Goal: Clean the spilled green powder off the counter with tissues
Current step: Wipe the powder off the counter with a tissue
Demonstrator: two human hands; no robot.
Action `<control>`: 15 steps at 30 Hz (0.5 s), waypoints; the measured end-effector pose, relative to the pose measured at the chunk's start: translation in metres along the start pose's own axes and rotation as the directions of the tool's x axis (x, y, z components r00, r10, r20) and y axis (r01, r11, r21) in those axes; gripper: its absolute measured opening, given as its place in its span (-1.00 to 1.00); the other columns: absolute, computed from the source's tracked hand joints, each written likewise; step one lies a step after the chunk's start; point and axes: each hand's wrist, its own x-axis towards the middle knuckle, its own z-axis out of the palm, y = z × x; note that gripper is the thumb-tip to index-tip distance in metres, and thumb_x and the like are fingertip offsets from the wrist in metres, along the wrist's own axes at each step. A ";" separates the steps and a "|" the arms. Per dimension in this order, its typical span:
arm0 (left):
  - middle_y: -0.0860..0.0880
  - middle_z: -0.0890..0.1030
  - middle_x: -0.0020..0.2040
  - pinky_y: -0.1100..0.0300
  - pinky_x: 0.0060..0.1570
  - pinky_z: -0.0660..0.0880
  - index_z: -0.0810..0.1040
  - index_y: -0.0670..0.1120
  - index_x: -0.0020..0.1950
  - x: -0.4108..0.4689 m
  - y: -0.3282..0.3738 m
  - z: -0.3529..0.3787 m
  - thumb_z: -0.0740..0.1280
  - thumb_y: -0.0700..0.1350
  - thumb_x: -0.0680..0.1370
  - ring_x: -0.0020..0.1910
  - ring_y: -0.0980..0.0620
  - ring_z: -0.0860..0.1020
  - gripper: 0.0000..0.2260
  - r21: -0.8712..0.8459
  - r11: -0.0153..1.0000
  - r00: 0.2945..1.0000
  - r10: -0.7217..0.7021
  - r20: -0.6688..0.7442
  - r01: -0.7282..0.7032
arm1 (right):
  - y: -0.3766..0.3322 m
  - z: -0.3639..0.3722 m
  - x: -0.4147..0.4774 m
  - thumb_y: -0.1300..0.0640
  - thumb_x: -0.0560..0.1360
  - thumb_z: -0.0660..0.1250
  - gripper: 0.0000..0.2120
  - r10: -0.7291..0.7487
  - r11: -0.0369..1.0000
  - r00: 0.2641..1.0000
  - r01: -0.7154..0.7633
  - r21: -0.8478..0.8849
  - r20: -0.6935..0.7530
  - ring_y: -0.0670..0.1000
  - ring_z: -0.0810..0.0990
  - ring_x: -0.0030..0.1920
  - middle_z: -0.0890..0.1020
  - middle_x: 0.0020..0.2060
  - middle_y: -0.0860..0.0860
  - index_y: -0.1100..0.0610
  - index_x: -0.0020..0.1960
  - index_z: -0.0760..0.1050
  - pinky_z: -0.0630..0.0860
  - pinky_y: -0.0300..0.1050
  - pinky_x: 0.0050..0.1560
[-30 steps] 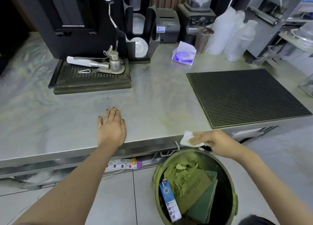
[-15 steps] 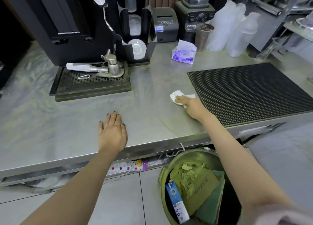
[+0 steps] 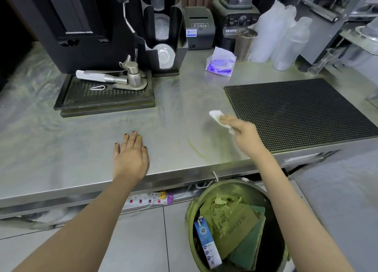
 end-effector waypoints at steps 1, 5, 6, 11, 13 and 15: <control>-0.04 0.10 0.52 -0.01 0.45 -0.05 0.14 -0.11 0.48 0.000 0.000 0.000 -0.06 -0.05 0.62 0.50 -0.02 0.01 -0.57 -0.002 1.000 1.000 -0.002 0.002 0.002 | 0.002 0.006 0.022 0.50 0.48 0.08 -0.55 0.028 0.996 1.000 -0.028 -0.087 -0.003 0.08 0.35 0.37 0.46 0.30 0.16 0.20 0.28 0.44 0.20 -0.16 0.42; -0.03 0.09 0.52 -0.01 0.45 -0.06 0.13 -0.11 0.49 0.000 -0.001 0.000 -0.07 -0.05 0.62 0.50 -0.02 0.00 -0.57 -0.002 1.000 1.000 -0.001 0.006 0.001 | 0.009 0.043 0.076 0.42 0.49 0.05 -0.47 0.090 0.914 0.991 -0.040 -0.405 0.104 0.11 0.30 0.38 0.32 0.41 0.11 0.09 0.41 0.28 0.24 -0.08 0.30; -0.03 0.09 0.52 -0.01 0.45 -0.05 0.14 -0.11 0.49 0.000 -0.001 0.001 -0.07 -0.05 0.61 0.50 -0.02 0.00 -0.56 -0.004 1.000 1.000 -0.001 0.005 0.001 | 0.007 0.050 0.081 0.43 0.48 0.04 -0.45 0.058 0.910 0.991 -0.003 -0.415 0.120 0.09 0.26 0.41 0.29 0.43 0.08 0.08 0.42 0.28 0.21 -0.09 0.32; -0.03 0.09 0.52 -0.01 0.45 -0.05 0.14 -0.11 0.48 0.001 -0.001 0.002 -0.07 -0.04 0.62 0.50 -0.02 0.00 -0.56 -0.004 1.000 1.000 0.002 0.005 -0.002 | -0.008 0.065 0.066 0.51 0.42 0.03 -0.40 -0.064 0.914 0.942 0.188 -0.359 0.330 0.04 0.15 0.48 0.29 0.43 0.09 0.12 0.38 0.34 -0.01 -0.20 0.41; -0.04 0.10 0.52 -0.02 0.45 -0.04 0.15 -0.11 0.48 0.000 -0.001 0.002 -0.06 -0.05 0.62 0.50 -0.02 0.01 -0.57 -0.013 1.000 1.000 0.005 -0.004 -0.006 | -0.016 0.071 0.042 0.49 0.44 0.07 -0.43 -0.137 0.893 0.893 0.298 -0.337 0.428 0.02 0.16 0.47 0.32 0.42 0.06 0.09 0.35 0.38 0.04 -0.16 0.42; -0.05 0.11 0.51 -0.02 0.45 -0.04 0.16 -0.12 0.48 0.000 -0.001 0.001 -0.05 -0.06 0.62 0.50 -0.03 0.02 -0.57 -0.024 1.000 1.000 0.011 -0.006 -0.012 | -0.019 0.071 0.014 0.46 0.46 0.12 -0.48 -0.199 0.873 0.846 0.383 -0.303 0.495 0.00 0.19 0.46 0.35 0.40 0.01 0.08 0.34 0.40 0.10 -0.18 0.40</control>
